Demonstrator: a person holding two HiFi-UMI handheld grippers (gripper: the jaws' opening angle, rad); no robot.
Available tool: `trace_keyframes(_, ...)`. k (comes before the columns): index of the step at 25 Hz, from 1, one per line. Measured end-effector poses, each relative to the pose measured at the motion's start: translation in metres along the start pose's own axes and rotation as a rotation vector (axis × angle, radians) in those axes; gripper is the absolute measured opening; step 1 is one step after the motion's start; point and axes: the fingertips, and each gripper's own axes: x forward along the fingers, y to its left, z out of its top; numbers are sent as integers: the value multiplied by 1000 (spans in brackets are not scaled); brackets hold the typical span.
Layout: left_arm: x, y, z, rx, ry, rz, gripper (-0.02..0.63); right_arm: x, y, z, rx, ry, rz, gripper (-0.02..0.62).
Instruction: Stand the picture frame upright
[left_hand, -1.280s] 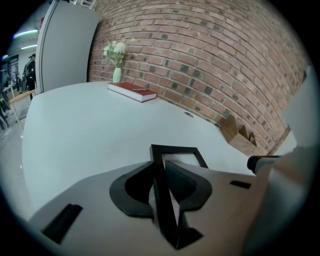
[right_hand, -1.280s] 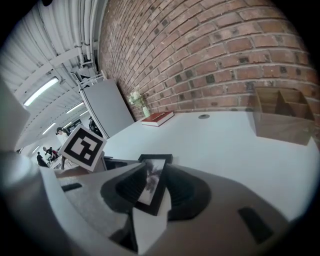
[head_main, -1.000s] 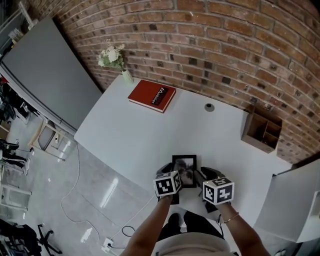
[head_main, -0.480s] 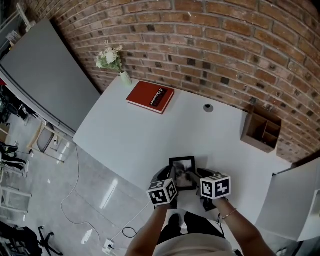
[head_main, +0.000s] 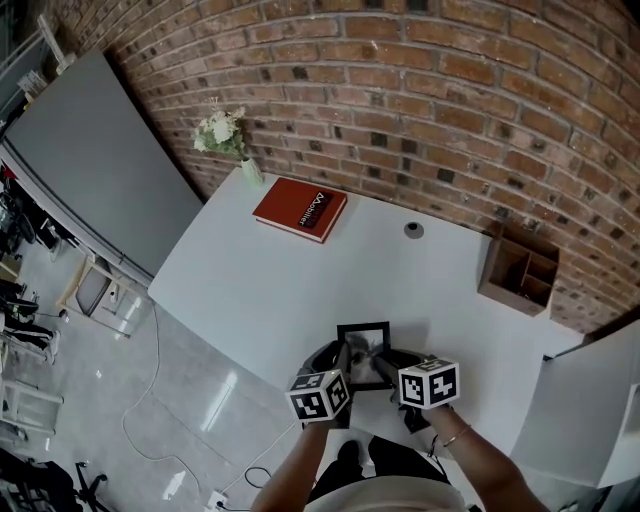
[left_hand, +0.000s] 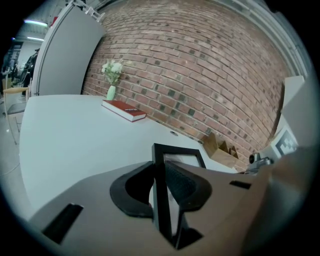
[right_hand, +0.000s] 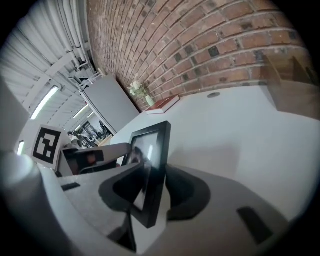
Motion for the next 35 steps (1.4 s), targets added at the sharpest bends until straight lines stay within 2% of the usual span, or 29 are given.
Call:
trace_keyframes(6,8,-32,42,99,-36,-55,64,-26,-7,37,-84,-105,-46,118)
trace_keyframes(12,23,-76,87,179,-89,-121,64,-57,-23,84,-84,-233,-77,117)
trace_keyframes(21,55,-128,137,288,-139,-182,64,-88,-51,136,-57,-357,-117,117)
trace_keyframes(27,77,-131,165,344,-146,-233,64,-80,-61,167,-63,-395,-161,117)
trace_keyframes(35,122,-99,212,392,-133,-292,64,-28,-66,212,-47,-404,-235,117)
